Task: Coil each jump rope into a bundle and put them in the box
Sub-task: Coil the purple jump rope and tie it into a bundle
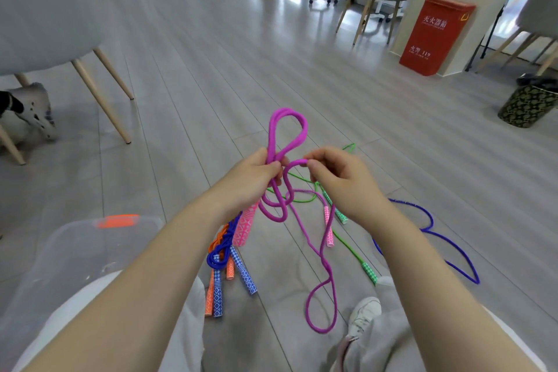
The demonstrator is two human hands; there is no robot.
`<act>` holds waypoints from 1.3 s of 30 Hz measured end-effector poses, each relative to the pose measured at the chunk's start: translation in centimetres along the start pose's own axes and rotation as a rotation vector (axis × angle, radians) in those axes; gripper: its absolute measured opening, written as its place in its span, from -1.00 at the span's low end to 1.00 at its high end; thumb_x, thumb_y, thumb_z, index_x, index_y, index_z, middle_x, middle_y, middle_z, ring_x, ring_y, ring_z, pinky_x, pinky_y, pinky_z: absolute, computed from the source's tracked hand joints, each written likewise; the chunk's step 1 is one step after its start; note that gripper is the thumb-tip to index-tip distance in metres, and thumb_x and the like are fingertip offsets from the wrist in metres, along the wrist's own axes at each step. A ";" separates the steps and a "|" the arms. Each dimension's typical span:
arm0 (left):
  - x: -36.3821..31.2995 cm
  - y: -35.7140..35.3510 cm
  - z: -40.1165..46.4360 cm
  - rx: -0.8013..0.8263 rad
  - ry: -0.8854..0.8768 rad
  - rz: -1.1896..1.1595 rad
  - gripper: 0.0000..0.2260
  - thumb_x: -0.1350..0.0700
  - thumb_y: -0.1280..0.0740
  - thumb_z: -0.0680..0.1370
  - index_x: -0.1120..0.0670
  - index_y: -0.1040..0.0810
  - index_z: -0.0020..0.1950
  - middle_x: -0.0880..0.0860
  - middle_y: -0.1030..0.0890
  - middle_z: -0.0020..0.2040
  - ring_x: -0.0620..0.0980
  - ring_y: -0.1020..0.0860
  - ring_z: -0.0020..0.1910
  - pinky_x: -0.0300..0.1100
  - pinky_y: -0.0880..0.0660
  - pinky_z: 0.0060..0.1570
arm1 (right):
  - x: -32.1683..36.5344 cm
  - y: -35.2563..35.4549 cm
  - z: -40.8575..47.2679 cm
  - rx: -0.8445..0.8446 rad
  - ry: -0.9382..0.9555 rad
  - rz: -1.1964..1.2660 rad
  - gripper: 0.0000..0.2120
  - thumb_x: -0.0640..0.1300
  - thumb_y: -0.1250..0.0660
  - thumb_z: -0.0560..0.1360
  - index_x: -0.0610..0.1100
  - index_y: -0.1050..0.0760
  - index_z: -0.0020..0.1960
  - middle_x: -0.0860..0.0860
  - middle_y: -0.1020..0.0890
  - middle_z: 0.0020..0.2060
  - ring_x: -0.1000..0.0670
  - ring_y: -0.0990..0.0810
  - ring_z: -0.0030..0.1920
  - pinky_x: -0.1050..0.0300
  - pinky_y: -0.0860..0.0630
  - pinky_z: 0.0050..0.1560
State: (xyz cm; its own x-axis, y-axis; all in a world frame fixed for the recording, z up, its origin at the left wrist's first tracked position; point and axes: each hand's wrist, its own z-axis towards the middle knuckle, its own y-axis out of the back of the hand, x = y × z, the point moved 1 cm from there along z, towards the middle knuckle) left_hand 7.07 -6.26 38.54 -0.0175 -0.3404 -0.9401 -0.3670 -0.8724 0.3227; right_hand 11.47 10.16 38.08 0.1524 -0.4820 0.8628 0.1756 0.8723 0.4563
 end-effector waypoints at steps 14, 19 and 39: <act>-0.7 -0.8 -1.2 0.135 -0.046 -0.047 -0.76 0.14 -0.11 0.67 0.08 -0.51 0.24 0.09 -0.64 0.00 -0.19 -0.61 -0.09 -0.33 -0.52 -0.06 | 0.2 -1.3 -0.8 0.022 -0.062 0.098 -0.93 -0.26 -0.31 0.54 -0.13 -0.44 -0.04 0.06 -0.64 -0.36 0.07 -0.65 -0.27 0.04 -0.59 -0.10; 0.0 -0.8 -1.0 0.257 -0.066 0.221 -0.85 0.08 -0.11 0.66 0.07 -0.46 0.08 0.05 -0.55 -0.14 0.10 -0.58 -0.06 -0.06 -0.52 -0.01 | 0.1 -0.9 -0.8 0.036 -0.073 0.021 -0.81 -0.21 -0.35 0.53 -0.12 -0.31 -0.07 -0.11 -0.59 -0.33 -0.02 -0.62 -0.26 -0.02 -0.57 -0.13; 1.2 2.2 1.4 -0.270 0.138 -0.214 -0.85 0.20 -0.17 0.60 0.07 -0.51 0.06 0.00 -0.49 -0.13 -0.06 -0.39 -0.29 -0.21 -0.33 -0.32 | -0.2 3.0 0.0 -0.193 -0.237 0.105 -0.86 -0.27 -0.29 0.51 -0.04 -0.51 -0.13 0.03 -0.63 -0.33 0.03 -0.51 -0.32 -0.02 -0.51 -0.17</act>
State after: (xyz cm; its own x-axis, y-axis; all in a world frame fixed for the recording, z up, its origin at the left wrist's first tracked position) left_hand 4.91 -8.09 37.93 0.1656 -0.1685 -0.9717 -0.0901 -0.9838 0.1552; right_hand 12.00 12.82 39.28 -0.0470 -0.3383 0.9399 0.3558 0.8735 0.3322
